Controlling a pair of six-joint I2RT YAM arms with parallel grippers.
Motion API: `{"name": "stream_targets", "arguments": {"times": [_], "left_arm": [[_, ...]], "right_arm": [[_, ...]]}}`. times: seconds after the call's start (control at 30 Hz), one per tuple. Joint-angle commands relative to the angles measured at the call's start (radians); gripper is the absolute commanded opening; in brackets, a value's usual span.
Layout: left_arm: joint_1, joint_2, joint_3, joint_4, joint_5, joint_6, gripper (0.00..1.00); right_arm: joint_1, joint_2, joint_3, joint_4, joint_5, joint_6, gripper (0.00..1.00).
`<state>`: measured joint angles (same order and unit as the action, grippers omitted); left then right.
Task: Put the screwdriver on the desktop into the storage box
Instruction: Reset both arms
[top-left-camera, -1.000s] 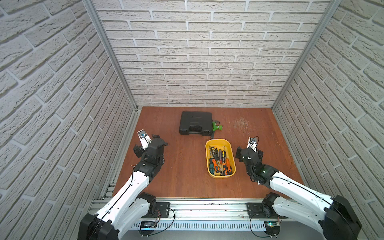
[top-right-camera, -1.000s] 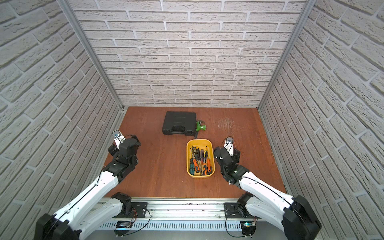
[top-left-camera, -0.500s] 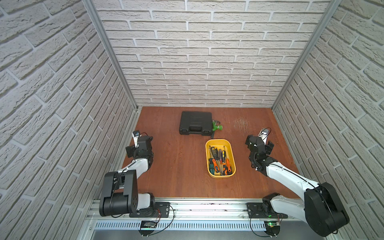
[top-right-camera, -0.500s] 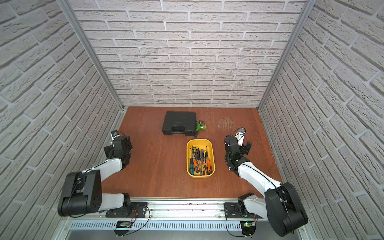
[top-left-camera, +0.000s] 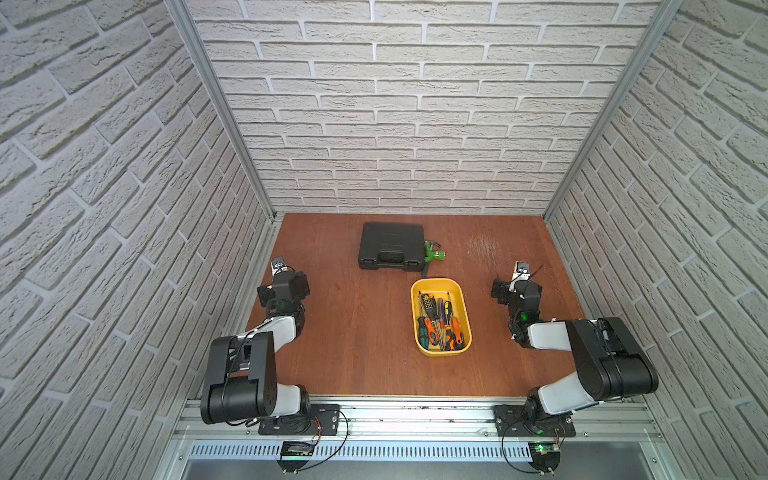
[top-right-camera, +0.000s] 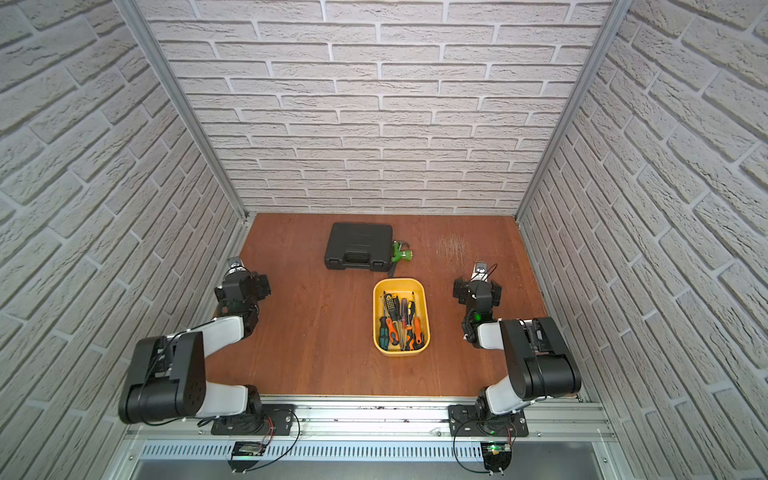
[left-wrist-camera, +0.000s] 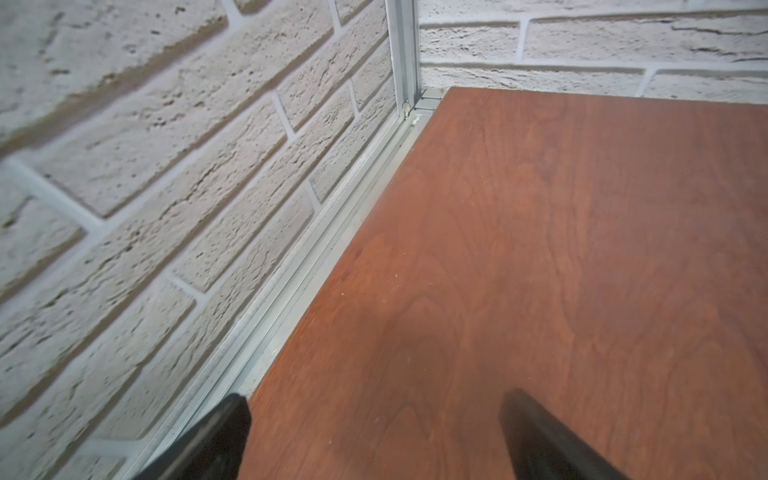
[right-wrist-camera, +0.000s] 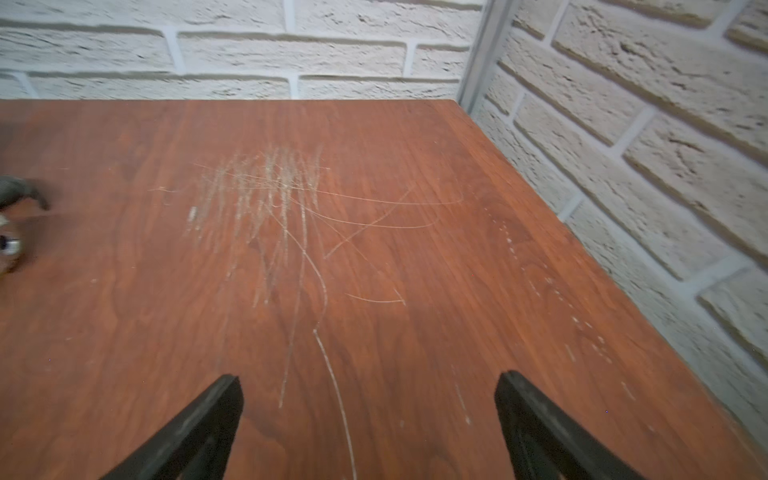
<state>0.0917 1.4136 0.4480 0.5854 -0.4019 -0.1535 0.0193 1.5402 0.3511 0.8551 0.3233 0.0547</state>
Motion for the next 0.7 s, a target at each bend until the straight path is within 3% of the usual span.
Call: {"name": "stream_targets", "arguments": {"times": [0.0,0.1,0.13,0.27,0.3,0.33,0.47,0.67], "left_arm": [[-0.033,0.061,-0.034,0.172,0.064,0.045,0.98],[-0.045,0.122,-0.06,0.266,0.237,0.119,0.98],[-0.036,0.16,-0.109,0.428,0.188,0.106,0.98],[-0.015,0.126,-0.105,0.349,0.231,0.079,0.98],[-0.029,0.152,-0.103,0.398,0.189,0.096,0.98],[-0.046,0.131,-0.076,0.308,0.169,0.098,0.98],[-0.081,0.151,-0.092,0.383,0.115,0.135,0.98],[-0.082,0.143,-0.091,0.359,0.121,0.131,0.98]], "right_arm": [[-0.005,-0.026,0.027,0.007,-0.084,-0.021,0.99],[-0.002,0.02,-0.016,0.171,-0.054,-0.026,0.99],[-0.003,0.002,-0.013,0.132,-0.049,-0.019,0.99],[-0.001,-0.012,0.004,0.082,-0.052,-0.021,0.99],[-0.002,-0.003,-0.001,0.106,-0.053,-0.023,0.99],[-0.001,0.006,-0.01,0.139,-0.053,-0.025,0.99],[0.002,0.004,-0.006,0.124,-0.056,-0.03,0.99],[0.001,0.01,-0.009,0.141,-0.054,-0.031,0.99]]}}
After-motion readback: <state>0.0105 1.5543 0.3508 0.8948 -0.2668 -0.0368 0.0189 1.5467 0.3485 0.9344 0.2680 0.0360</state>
